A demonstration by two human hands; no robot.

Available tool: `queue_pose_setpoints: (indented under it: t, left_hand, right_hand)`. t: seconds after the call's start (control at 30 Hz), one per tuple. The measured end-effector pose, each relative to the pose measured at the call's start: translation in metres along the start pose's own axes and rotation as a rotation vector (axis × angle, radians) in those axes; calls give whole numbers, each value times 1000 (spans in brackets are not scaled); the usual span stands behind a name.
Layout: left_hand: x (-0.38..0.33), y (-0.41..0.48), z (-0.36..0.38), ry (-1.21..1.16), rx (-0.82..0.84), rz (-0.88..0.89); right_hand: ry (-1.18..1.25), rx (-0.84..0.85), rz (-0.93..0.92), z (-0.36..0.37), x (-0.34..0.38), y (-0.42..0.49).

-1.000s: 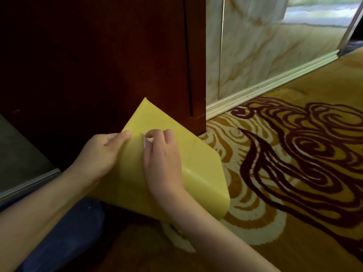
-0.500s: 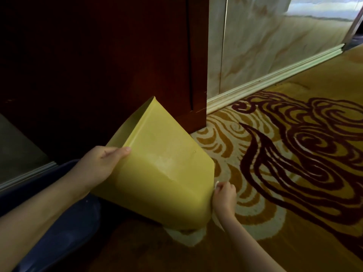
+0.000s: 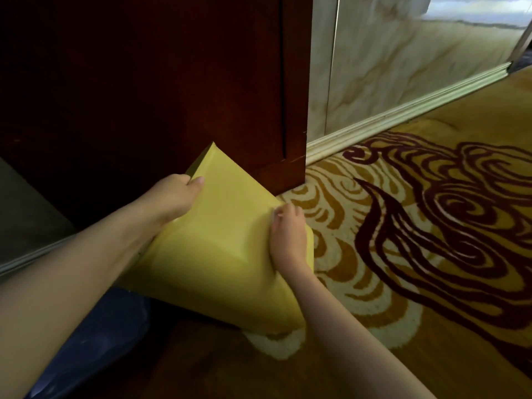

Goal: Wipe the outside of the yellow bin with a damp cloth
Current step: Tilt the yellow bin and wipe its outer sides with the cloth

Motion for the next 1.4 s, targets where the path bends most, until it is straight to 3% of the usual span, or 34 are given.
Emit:
queue_pose_setpoints:
  t: [0.1, 0.2, 0.27, 0.37, 0.47, 0.57, 0.63, 0.73, 0.8, 0.87, 0.93, 1.03, 1.1, 1.17, 1.3, 1.4]
  left_hand:
    - [0, -1, 3, -36, 5, 6]
    - [-3, 0, 7, -64, 39, 21]
    - [-7, 1, 8, -63, 47, 8]
    - [-16, 6, 9, -91, 58, -28]
    - [-25, 9, 11, -116, 70, -39]
    - [-29, 10, 13, -150, 50, -48]
    - [-29, 11, 13, -154, 38, -58]
    - [-26, 12, 14, -140, 24, -39]
    - [-26, 11, 15, -121, 0, -11]
    - [-28, 12, 16, -118, -15, 12]
    - [-29, 14, 18, -125, -18, 20]
    - [-31, 14, 21, -125, -21, 26]
    - [-30, 12, 20, -108, -28, 27]
    - [-26, 8, 17, -89, -40, 28]
    - [-18, -2, 10, -91, -50, 47]
    - [-22, -18, 8, -136, -54, 125]
  right_hand:
    - [-22, -18, 398, -18, -72, 0]
    - [-70, -31, 538, -30, -101, -9]
    - [-43, -104, 467, -34, -87, -9]
    - [36, -160, 175, -29, -29, 5]
    - [104, -32, -131, -10, 37, 17]
    - [70, 41, -220, 4, 50, 24]
    - [30, 33, -105, 2, 19, 27]
    - [-10, 41, 331, -16, -56, 20]
    - [-51, 22, 485, -32, -78, 6]
    - [-31, -69, 354, -40, -60, -11]
    - [52, -102, 39, -41, -8, -39]
    - [127, 41, -377, -26, 63, -89]
    - [59, 57, -495, -21, 68, -105]
    - [24, 52, -422, -24, 37, -102]
    - [-105, 35, 14, -39, -60, -85]
    - [-125, 18, 237, -54, -97, -71]
Point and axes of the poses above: each hand's wrist, its own y-axis towards the middle knuckle, its own z-axis out of the palm, x = y × z, the point moved 3 cm from there along y, towards the middle knuckle, and after that the axes turned 2 degrees about -y, right-handed, at the moved point
